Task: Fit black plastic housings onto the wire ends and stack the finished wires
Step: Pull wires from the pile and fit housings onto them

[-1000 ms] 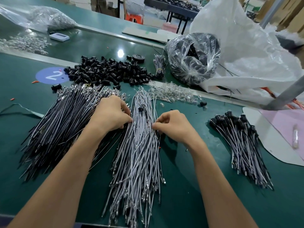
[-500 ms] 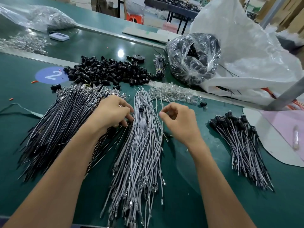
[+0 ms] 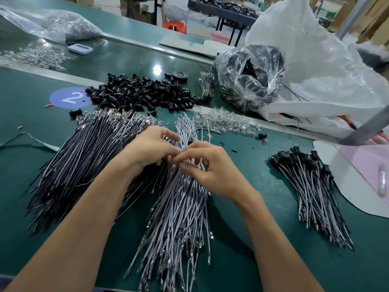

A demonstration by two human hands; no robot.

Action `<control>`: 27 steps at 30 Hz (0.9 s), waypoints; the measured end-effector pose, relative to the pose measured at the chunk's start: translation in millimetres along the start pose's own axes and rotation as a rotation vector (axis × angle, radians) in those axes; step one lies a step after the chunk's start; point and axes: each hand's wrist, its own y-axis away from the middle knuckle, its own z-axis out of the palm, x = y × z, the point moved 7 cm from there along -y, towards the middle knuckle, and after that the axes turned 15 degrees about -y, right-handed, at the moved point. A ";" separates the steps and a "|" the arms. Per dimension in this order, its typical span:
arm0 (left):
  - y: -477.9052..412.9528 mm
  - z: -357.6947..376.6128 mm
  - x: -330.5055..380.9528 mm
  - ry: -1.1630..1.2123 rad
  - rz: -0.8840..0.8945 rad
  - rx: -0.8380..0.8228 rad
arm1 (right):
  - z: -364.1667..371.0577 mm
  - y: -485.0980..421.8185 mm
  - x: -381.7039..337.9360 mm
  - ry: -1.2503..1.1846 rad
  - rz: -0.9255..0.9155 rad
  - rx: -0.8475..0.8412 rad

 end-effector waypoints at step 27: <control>-3.6 -9.5 6.3 -0.806 0.005 0.359 | -19.1 4.3 26.2 0.006 0.187 0.145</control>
